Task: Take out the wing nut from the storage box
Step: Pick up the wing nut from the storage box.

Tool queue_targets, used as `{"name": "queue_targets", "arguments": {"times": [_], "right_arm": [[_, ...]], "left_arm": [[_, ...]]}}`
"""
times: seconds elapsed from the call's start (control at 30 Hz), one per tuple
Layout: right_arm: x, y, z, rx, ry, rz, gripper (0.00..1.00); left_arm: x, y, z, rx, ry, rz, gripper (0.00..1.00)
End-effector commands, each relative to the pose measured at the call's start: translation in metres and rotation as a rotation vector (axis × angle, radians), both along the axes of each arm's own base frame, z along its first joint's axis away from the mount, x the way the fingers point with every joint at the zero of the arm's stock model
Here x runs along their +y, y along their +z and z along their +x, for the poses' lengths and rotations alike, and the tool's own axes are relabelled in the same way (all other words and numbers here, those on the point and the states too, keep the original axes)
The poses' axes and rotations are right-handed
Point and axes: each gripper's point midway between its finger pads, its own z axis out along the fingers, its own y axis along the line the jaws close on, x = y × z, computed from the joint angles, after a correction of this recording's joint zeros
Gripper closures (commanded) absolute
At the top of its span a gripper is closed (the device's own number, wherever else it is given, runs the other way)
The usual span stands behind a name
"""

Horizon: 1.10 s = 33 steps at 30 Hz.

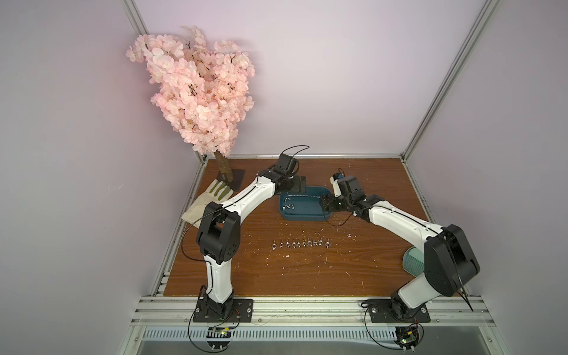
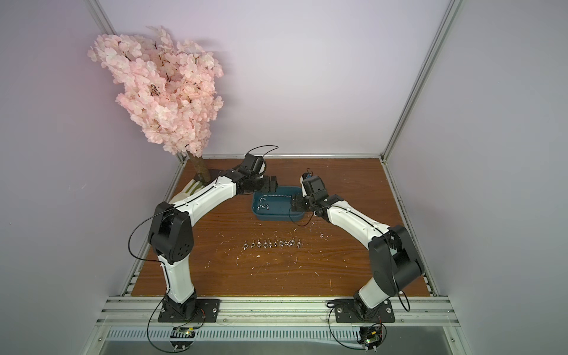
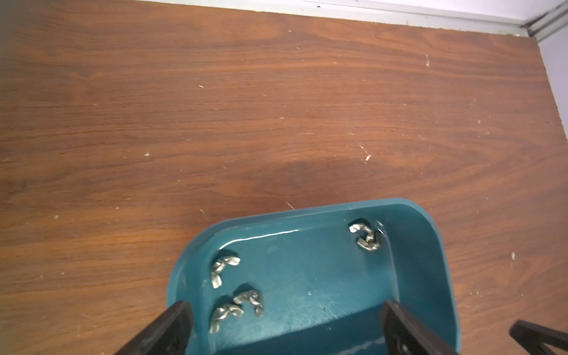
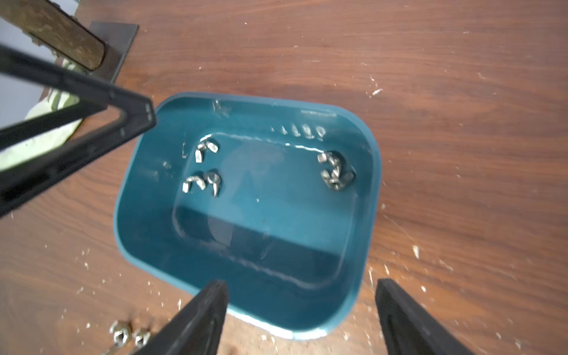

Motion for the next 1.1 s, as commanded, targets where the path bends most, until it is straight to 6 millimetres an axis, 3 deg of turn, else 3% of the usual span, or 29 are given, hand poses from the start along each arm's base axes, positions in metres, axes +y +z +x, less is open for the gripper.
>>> {"name": "queue_targets", "arguments": {"times": [0.0, 0.33, 0.43, 0.8, 1.07], "right_arm": [[0.009, 0.007, 0.015, -0.019, 0.04, -0.021, 0.29], [0.023, -0.019, 0.055, 0.018, 0.06, -0.109, 0.5], [0.021, -0.025, 0.065, 0.027, 0.052, -0.146, 0.5], [0.017, -0.049, 0.088, 0.062, 0.047, -0.263, 0.51], [0.013, -0.06, 0.094, 0.08, 0.037, -0.304, 0.55]], "left_arm": [[0.012, 0.015, 0.003, -0.018, 0.037, -0.009, 0.01], [0.029, 0.022, 0.015, -0.098, 0.088, -0.031, 0.01], [0.034, 0.03, 0.017, -0.147, 0.1, -0.065, 0.01], [0.053, 0.019, 0.028, -0.063, 0.116, -0.231, 0.01], [0.057, 0.015, 0.033, -0.054, 0.111, -0.213, 0.01]]}}
